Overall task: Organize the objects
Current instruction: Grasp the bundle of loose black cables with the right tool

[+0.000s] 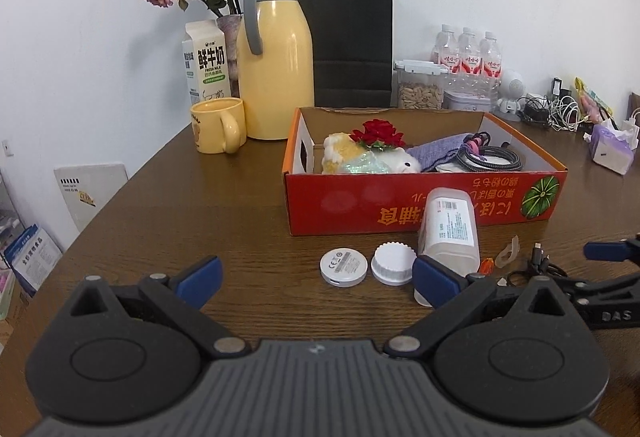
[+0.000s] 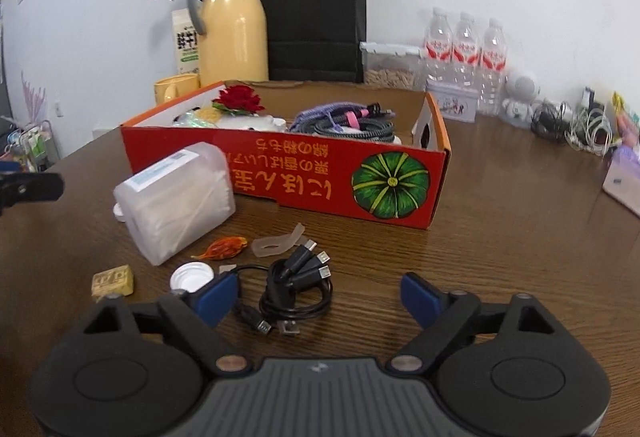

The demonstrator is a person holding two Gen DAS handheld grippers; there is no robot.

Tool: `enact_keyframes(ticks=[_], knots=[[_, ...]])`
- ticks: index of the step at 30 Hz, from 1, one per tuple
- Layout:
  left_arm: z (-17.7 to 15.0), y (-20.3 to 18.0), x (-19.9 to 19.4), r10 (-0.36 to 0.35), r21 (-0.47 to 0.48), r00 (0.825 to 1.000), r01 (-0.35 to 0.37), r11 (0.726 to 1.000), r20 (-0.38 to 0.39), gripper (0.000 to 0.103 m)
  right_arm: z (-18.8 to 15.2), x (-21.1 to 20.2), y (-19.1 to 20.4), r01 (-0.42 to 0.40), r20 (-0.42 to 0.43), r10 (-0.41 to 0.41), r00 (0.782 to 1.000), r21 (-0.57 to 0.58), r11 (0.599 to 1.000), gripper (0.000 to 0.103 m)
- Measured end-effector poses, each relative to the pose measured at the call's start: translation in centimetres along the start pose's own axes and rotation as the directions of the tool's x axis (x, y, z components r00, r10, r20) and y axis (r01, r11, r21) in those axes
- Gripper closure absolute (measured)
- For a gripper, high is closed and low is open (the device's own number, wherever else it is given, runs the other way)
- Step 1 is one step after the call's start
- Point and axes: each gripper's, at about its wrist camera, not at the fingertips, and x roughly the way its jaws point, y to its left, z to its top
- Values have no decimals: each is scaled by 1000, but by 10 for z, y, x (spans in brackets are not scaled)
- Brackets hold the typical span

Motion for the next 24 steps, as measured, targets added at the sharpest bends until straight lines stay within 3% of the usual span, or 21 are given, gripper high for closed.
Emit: enact_keyframes(ticks=[6,9,24], knots=[[-6,-7,7,-18,3,999,18,1000,-30,0,-3,9,-4,-45,-22,46,999,33,998,41],[-10,-14,10,-32,14,998,32,999,-46,0,-3,8,-6,-75,-11,76,997,51,996,65],[-33,-50,27,-82,94,987,95,991,-139,0,-9,-19,-10,-78,116,70,991,66,995,66]])
